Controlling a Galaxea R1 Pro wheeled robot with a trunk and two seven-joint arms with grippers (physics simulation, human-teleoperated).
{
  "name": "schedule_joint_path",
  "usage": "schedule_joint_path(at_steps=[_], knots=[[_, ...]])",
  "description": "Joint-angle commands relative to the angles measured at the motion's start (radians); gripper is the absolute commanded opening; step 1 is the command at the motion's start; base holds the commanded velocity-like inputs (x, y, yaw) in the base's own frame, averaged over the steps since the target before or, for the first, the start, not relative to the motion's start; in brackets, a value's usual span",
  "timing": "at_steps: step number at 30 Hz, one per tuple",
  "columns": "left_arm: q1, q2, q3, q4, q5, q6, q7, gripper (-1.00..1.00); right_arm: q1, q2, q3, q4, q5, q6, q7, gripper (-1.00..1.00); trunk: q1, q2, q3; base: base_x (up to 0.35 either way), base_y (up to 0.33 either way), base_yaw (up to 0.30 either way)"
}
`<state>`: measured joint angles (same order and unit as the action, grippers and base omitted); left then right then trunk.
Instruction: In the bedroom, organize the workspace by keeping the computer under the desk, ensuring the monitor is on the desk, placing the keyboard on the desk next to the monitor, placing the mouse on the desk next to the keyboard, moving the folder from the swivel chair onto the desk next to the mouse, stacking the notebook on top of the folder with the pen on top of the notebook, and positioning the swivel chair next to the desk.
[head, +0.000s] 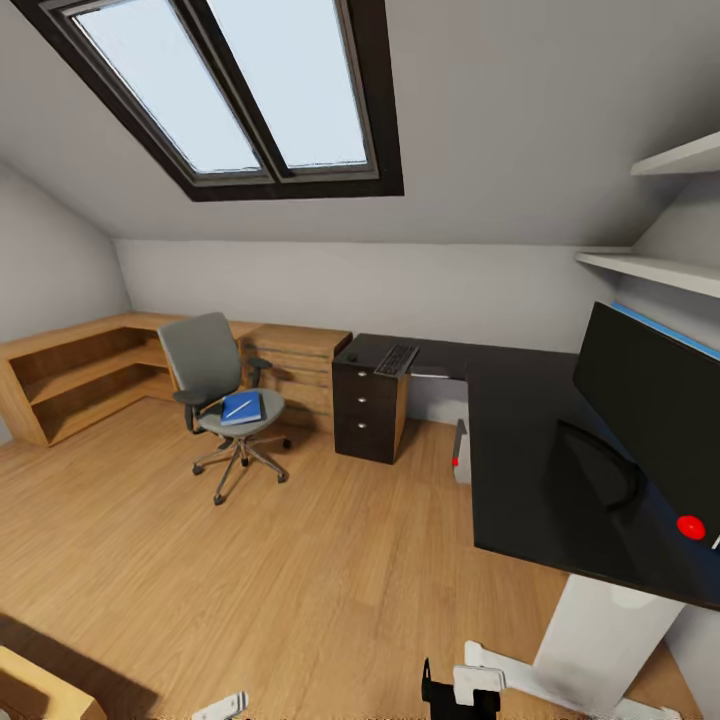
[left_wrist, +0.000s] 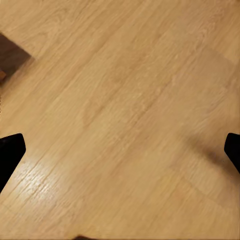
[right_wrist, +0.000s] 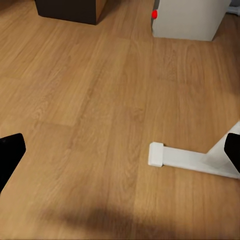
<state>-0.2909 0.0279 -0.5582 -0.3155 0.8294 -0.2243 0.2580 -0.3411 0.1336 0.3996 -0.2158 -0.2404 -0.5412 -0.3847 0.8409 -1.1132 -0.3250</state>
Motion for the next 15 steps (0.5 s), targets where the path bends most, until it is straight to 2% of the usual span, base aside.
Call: schedule_joint_path(at_steps=[1, 3, 7, 15], knots=[[-0.001, 0.001, -0.007, -0.001, 0.007, -0.011, 0.006, 1.00, -0.001, 0.000, 0.009, 0.001, -0.008, -0.007, -0.005, 1.00, 0.000, -0.001, -0.003, 0.000, 0.000, 0.000], [-0.001, 0.002, -0.004, 0.002, 0.008, -0.057, 0.005, 1.00, -0.001, 0.000, 0.009, 0.002, -0.008, -0.019, -0.005, 1.00, 0.000, -0.001, -0.006, 0.011, 0.017, 0.000], [-0.001, 0.001, -0.004, 0.024, 0.006, -0.103, 0.004, 1.00, -0.001, 0.000, 0.008, 0.002, -0.008, -0.024, -0.005, 1.00, 0.000, -0.001, -0.012, 0.107, 0.153, 0.000], [-0.001, 0.000, -0.008, 0.040, 0.001, -0.128, 0.003, 1.00, -0.001, 0.000, 0.012, 0.003, -0.006, -0.026, -0.004, 1.00, 0.000, -0.001, -0.024, 0.231, 0.241, 0.000]])
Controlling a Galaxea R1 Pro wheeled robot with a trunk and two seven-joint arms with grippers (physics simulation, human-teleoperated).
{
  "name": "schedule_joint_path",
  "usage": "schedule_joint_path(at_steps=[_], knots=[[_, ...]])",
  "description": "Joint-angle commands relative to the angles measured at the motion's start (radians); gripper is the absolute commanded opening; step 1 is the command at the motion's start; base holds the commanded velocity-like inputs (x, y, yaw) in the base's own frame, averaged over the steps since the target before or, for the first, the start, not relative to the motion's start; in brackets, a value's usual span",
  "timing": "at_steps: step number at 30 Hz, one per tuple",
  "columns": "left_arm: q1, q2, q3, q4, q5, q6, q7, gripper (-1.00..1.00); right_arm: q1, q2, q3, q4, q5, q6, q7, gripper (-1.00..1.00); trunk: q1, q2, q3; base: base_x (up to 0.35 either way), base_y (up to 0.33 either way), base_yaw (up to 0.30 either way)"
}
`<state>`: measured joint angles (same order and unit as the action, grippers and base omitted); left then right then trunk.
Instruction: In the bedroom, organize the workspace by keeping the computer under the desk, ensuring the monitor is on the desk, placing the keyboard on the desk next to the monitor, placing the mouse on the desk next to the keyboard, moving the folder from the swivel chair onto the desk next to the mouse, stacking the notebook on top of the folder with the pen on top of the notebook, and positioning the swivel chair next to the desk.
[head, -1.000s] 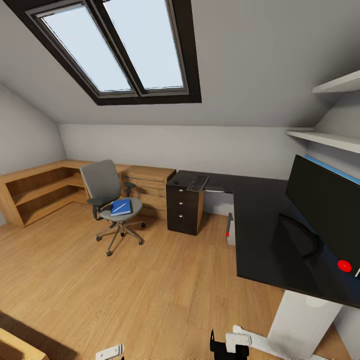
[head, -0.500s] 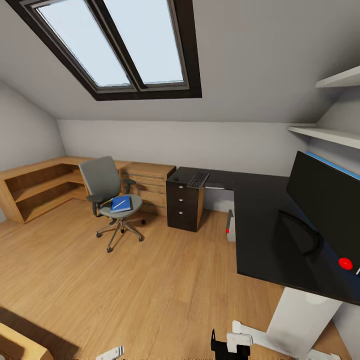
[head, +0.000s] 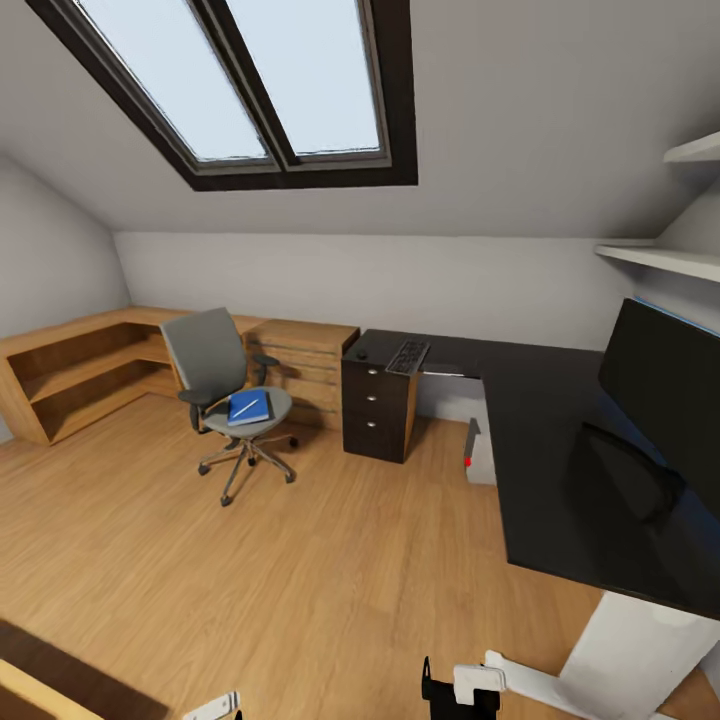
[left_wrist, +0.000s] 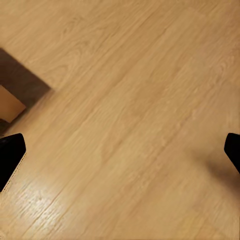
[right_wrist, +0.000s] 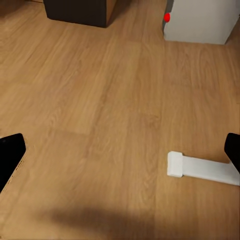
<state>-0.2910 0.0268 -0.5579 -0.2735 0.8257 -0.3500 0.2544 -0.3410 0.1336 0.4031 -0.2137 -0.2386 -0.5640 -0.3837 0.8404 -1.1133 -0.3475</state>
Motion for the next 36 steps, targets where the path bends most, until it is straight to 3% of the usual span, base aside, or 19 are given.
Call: schedule_joint_path(at_steps=[1, 14, 25, 36], knots=[[0.000, 0.001, -0.009, -0.002, 0.005, -0.002, 0.007, 1.00, -0.001, 0.000, 0.009, 0.001, -0.007, -0.004, -0.005, 1.00, 0.001, -0.001, -0.002, 0.268, 0.231, 0.000], [0.000, -0.005, -0.012, 0.000, 0.006, 0.005, 0.006, 1.00, -0.001, -0.001, 0.007, 0.002, -0.008, -0.004, 0.065, 1.00, 0.001, -0.001, -0.003, 0.304, 0.155, 0.000], [0.000, -0.007, -0.014, 0.000, 0.006, 0.003, 0.006, 1.00, -0.001, 0.001, 0.006, 0.002, -0.011, -0.005, 0.068, 1.00, 0.001, -0.001, -0.005, 0.227, 0.092, -0.159], [0.000, -0.007, -0.014, 0.000, 0.006, 0.005, 0.006, 1.00, -0.001, 0.002, 0.011, 0.002, -0.005, -0.004, 0.069, 1.00, 0.001, -0.001, -0.005, 0.316, 0.096, -0.038]])
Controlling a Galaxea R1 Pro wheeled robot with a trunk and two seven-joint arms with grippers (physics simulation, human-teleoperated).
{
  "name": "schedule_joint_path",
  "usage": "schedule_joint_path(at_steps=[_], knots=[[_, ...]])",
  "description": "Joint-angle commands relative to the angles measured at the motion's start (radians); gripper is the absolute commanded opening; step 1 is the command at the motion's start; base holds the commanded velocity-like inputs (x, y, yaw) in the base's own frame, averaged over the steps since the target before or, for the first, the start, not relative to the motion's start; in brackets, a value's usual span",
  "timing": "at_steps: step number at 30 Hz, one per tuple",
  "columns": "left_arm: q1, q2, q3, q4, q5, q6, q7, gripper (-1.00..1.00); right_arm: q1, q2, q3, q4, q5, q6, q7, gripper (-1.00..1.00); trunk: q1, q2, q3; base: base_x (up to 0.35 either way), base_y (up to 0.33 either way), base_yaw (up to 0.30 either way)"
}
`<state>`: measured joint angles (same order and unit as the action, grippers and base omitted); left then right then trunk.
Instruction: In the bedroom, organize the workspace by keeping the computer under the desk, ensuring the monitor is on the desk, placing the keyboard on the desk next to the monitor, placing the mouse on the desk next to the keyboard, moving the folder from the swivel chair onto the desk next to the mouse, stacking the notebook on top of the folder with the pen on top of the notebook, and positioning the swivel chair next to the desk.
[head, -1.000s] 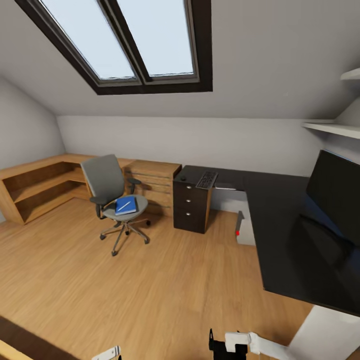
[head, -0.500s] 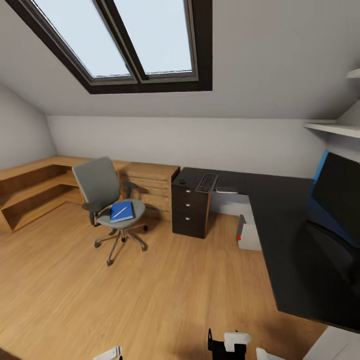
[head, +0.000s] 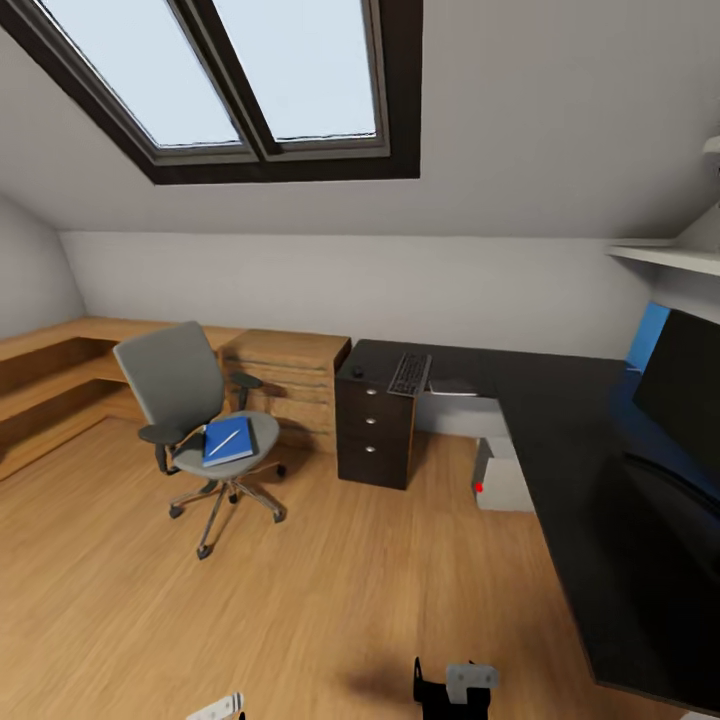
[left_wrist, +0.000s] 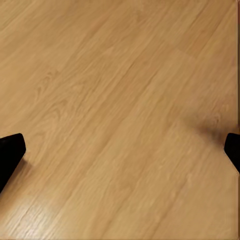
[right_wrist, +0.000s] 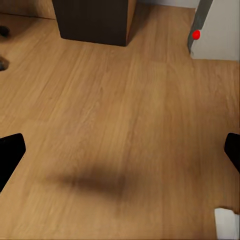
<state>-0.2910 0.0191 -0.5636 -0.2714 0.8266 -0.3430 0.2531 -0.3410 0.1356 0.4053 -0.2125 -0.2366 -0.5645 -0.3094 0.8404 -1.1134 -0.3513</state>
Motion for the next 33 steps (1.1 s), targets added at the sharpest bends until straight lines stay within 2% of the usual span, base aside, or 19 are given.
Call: schedule_joint_path(at_steps=[1, 33], knots=[[0.000, 0.001, -0.009, -0.002, 0.005, -0.002, 0.008, 1.00, -0.001, 0.000, 0.009, 0.001, -0.007, -0.003, -0.005, 1.00, 0.001, -0.001, -0.001, 0.331, 0.018, -0.155], [0.000, 0.001, -0.009, -0.002, 0.005, -0.001, 0.008, 1.00, -0.001, 0.001, 0.012, 0.021, -0.006, -0.003, -0.004, 1.00, 0.001, -0.001, 0.020, 0.330, 0.143, -0.238]])
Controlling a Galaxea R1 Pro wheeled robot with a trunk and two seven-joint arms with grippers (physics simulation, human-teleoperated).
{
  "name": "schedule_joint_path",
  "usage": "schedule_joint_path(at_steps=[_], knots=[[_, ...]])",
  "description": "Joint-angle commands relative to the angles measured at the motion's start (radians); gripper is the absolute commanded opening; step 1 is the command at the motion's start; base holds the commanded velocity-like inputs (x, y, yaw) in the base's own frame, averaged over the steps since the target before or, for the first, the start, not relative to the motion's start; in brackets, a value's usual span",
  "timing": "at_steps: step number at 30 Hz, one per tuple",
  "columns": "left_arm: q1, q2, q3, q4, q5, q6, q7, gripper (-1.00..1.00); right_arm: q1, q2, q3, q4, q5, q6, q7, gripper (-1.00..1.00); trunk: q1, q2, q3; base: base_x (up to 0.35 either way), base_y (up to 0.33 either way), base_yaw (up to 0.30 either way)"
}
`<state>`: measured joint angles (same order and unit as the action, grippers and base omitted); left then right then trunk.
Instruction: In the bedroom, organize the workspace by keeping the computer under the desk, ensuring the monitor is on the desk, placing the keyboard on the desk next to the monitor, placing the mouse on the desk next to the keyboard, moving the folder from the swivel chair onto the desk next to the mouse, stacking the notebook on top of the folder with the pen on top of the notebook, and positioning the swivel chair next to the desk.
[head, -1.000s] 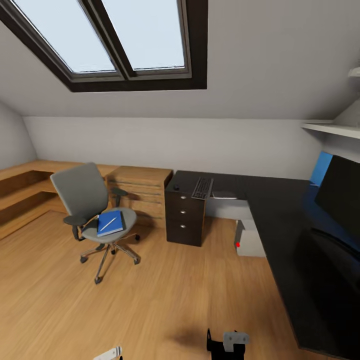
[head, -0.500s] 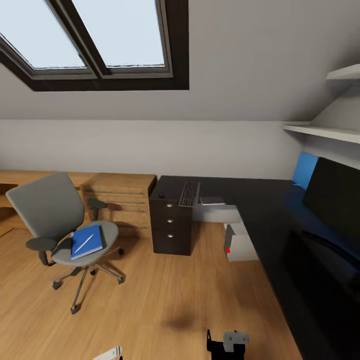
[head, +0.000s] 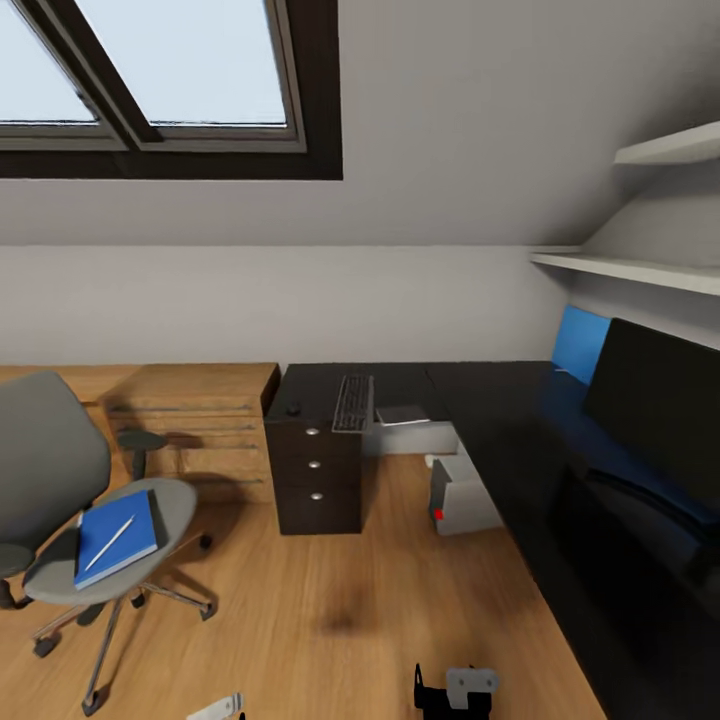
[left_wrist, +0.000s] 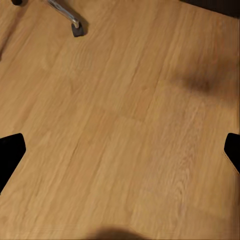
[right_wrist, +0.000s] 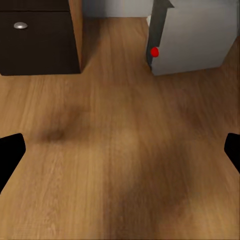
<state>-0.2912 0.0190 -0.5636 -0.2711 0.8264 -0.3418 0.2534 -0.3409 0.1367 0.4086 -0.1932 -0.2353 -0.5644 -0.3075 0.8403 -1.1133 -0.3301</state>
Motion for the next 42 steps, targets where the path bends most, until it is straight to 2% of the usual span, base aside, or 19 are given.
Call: schedule_joint_path(at_steps=[1, 7, 42], knots=[[0.000, 0.001, -0.009, -0.002, 0.005, -0.002, 0.007, 1.00, -0.001, 0.000, 0.009, 0.001, -0.007, -0.003, -0.005, 1.00, 0.001, -0.001, -0.001, 0.329, 0.169, -0.247], [0.000, 0.001, -0.009, -0.002, 0.006, -0.002, 0.007, 1.00, -0.001, 0.001, 0.009, 0.001, -0.007, -0.003, -0.005, 1.00, 0.001, -0.001, 0.000, 0.329, 0.167, -0.113], [0.000, -0.005, -0.010, -0.002, 0.004, -0.008, 0.006, 1.00, -0.001, 0.001, 0.010, 0.001, -0.007, -0.003, -0.005, 1.00, 0.001, -0.001, 0.001, 0.320, 0.125, -0.001]])
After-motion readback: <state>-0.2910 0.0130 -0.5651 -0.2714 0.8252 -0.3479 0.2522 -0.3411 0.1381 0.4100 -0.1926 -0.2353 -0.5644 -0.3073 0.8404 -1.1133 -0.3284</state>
